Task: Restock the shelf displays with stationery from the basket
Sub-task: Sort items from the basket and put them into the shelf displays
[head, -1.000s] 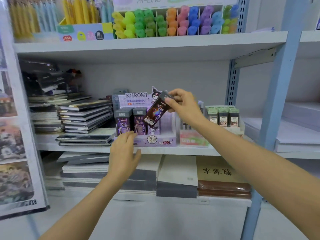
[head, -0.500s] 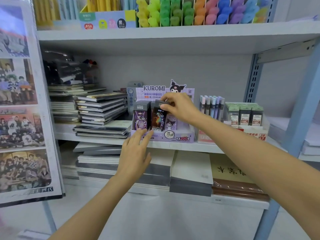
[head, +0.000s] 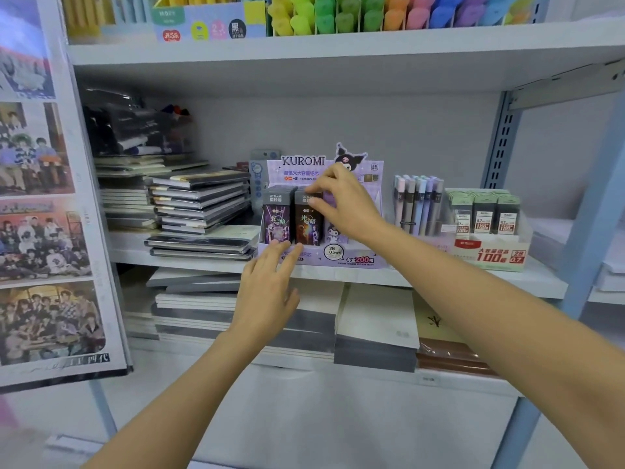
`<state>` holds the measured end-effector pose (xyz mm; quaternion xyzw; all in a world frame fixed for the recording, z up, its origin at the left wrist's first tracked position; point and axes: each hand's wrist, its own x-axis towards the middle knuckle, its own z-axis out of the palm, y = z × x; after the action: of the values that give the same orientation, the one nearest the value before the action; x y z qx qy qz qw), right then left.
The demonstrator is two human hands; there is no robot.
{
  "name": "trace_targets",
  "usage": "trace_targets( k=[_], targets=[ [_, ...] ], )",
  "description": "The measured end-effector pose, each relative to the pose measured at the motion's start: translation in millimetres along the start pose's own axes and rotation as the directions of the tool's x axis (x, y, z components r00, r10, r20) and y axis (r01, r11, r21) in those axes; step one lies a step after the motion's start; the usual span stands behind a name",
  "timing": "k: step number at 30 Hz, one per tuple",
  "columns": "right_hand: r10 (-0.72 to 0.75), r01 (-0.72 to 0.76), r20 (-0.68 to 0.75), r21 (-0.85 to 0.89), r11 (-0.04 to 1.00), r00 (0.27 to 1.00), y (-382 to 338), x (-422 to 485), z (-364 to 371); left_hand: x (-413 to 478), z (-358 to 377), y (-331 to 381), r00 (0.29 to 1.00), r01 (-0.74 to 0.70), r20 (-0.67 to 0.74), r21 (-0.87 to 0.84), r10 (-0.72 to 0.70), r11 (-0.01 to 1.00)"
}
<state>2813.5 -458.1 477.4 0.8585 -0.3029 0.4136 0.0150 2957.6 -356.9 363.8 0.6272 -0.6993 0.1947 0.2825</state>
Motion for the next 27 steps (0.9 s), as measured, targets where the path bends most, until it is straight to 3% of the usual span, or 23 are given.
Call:
trace_targets(
  k=[2,5,7,10,13,16,20,24,25,27],
  targets=[
    [-0.049,0.049,-0.065,0.005,0.999,0.997,-1,-17,-3,-2,1,4,1.0,0.007,0.006,-0.005,-0.007,1.0],
    [-0.088,0.115,-0.166,0.161,0.98,0.982,-2,-69,3,-7,6,20,1.0,0.007,-0.03,-0.048,-0.008,0.999],
    [-0.057,0.097,-0.156,0.268,0.958,0.986,4,-115,17,-15,19,34,0.995,-0.027,-0.094,-0.087,0.019,0.996],
    [0.089,-0.063,-0.052,0.371,0.926,0.995,28,-189,48,-41,56,53,0.989,-0.04,-0.149,-0.176,0.013,0.984],
    [0.288,-0.346,0.202,0.383,0.856,0.936,61,-266,89,-83,114,62,0.999,0.03,0.022,-0.243,-0.025,0.97],
    [0.374,-0.545,0.529,0.213,0.811,0.762,90,-340,133,-142,176,62,0.947,0.112,0.321,-0.306,-0.008,0.946],
    [0.293,-0.58,0.858,0.006,0.815,0.421,113,-432,178,-225,238,59,0.752,0.179,0.659,-0.239,0.025,0.954],
    [0.294,-0.555,0.948,-0.181,0.812,0.12,118,-499,204,-288,267,52,0.525,0.149,0.851,-0.129,0.032,0.98],
    [0.318,-0.553,0.946,-0.23,0.8,0.067,118,-512,208,-299,271,50,0.507,0.143,0.861,-0.131,0.041,0.981],
    [0.333,-0.527,0.942,-0.3,0.795,-0.033,115,-533,213,-314,275,46,0.536,0.152,0.841,-0.18,0.072,0.972]
  ],
)
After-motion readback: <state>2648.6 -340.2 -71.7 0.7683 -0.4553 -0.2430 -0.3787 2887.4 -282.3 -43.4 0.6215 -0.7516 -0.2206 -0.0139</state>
